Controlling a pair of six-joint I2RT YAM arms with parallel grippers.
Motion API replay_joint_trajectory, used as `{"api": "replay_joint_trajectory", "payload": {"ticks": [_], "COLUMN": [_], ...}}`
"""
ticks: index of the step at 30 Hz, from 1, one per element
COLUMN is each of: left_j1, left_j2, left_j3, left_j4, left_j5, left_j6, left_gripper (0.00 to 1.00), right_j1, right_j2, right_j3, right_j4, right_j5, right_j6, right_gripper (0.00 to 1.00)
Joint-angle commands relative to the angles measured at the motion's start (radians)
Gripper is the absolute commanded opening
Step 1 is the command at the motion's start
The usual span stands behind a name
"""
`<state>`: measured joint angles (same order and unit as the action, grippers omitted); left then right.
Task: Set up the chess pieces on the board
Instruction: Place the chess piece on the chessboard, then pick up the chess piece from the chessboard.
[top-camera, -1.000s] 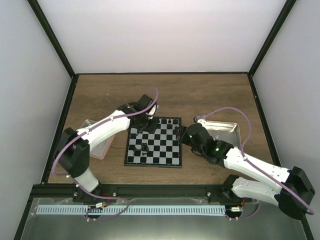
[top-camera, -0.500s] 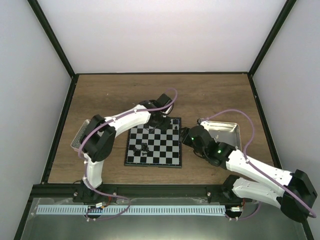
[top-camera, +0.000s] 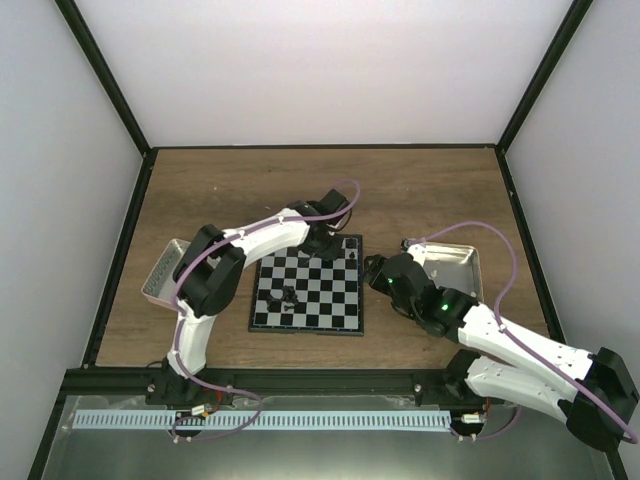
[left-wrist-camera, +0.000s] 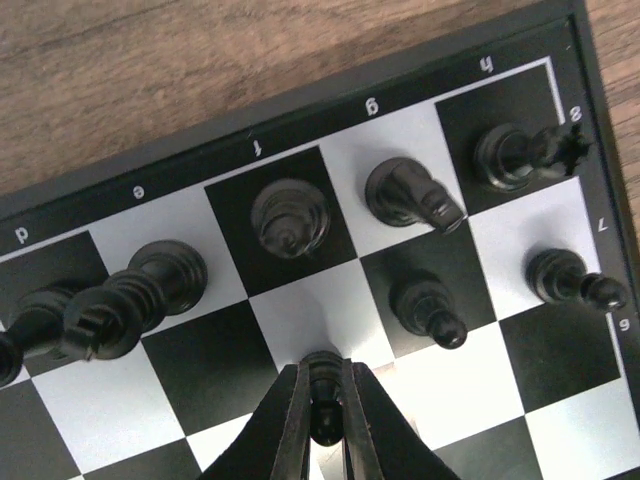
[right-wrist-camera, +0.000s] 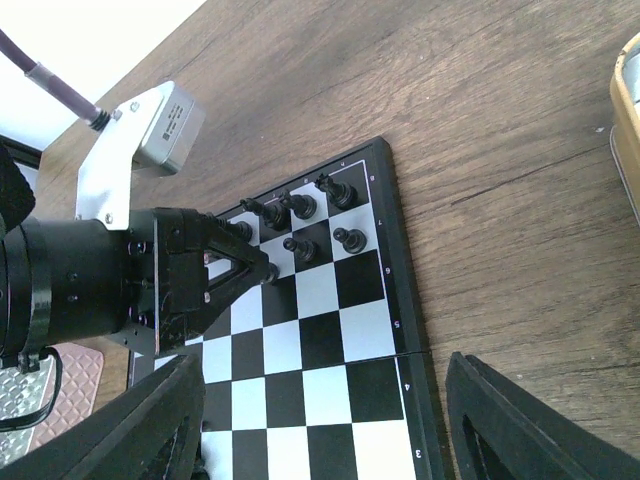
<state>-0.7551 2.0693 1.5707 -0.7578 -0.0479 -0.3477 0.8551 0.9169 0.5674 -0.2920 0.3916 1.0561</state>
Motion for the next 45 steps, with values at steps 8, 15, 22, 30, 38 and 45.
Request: {"api": "replay_joint_trajectory", "payload": {"ticks": [8,15,22,30,38,45], "left_j1": [0.002,0.002,0.002,0.001,0.000,0.002], "left_j2": [0.054,0.065,0.051,-0.066,-0.315,-0.496], "left_j3": [0.055,0.059,0.061,0.003,-0.229,-0.446], "left_j4": [0.002,-0.004,-0.018,-0.027,0.004,-0.007], "left_j5": [-0.022,-0.028,-0.011,0.009,0.021,-0.079], "left_j6": [-0.002,0.005,0.027,0.033,0.042,-0.016], "left_gripper": [0.10,0.15,0.24,0.39,0.48,0.40], "right_j1": [0.007,0.007,0.007,0.007,0.007,0.009], "right_j2": [-0.007,-0.007,-0.004,0.017,0.091,0.222], "right_j3": [-0.008,-0.005,-0.002,0.025,0.052,0.089], "right_j4": [-0.013,-0.016,-0.014,-0.012,0.033,0.159], "right_j5": [0.038,0.036,0.034,0.026,-0.044,-0.256], "right_j6": [0.014,0.008,0.013,-0.001,-0.030,-0.146], "right_gripper": [0.68,0.68,0.68,0.68,0.68,0.66]}}
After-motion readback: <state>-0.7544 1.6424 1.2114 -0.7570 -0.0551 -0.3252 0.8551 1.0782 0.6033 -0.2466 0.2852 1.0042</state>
